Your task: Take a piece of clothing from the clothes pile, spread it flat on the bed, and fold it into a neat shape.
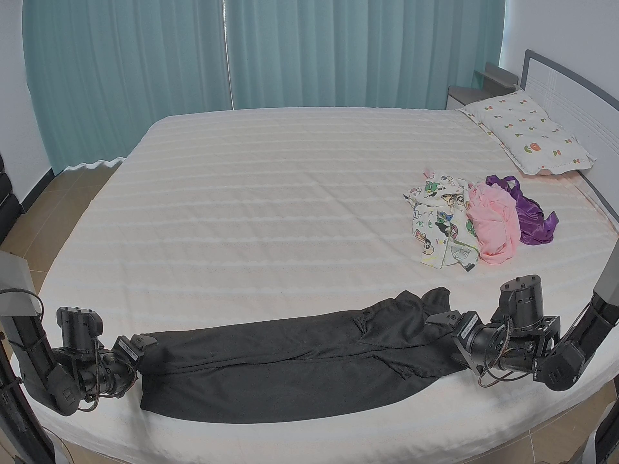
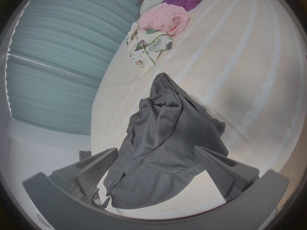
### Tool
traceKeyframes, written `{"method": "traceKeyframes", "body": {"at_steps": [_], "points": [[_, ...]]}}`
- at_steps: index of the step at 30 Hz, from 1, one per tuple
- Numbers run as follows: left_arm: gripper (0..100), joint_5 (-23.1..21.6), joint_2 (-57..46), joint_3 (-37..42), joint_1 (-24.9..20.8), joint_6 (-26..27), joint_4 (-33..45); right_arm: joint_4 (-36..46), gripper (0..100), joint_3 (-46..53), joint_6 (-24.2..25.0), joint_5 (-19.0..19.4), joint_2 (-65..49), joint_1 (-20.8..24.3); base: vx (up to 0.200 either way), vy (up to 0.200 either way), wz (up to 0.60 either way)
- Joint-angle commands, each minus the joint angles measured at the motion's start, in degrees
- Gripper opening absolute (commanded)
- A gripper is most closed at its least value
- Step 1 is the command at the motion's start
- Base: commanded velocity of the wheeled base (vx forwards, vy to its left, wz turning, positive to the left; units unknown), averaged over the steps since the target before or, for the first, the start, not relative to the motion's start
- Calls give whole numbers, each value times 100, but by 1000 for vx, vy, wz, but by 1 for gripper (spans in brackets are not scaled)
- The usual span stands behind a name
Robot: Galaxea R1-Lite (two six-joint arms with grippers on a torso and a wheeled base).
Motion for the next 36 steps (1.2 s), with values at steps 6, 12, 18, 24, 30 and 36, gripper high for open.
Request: {"method": "traceKeyframes", "body": {"at_steps": [6, 12, 18, 24, 30, 36], "points": [[0, -52, 360, -154, -4, -2, -35, -2, 100, -5, -1, 13, 32, -4, 0, 0, 0], [0, 18, 308, -84, 48, 24, -35, -2, 100, -58, -10, 4, 76, 22, 0, 0, 0], [0, -17, -123, -145, 84, -90, -35, -2, 100, -357, -1, 4, 128, 101, 0, 0, 0], [0, -17, -281, -304, 31, -363, -79, 51, 100, -744, -10, -57, 339, 242, 0, 0, 0], [0, -8, -615, -400, 66, -407, -87, 86, 100, -955, -27, -145, 664, 312, 0, 0, 0], [0, -8, -1011, -506, 57, -679, -87, 112, 100, -990, -27, -172, 814, 338, 0, 0, 0]]}}
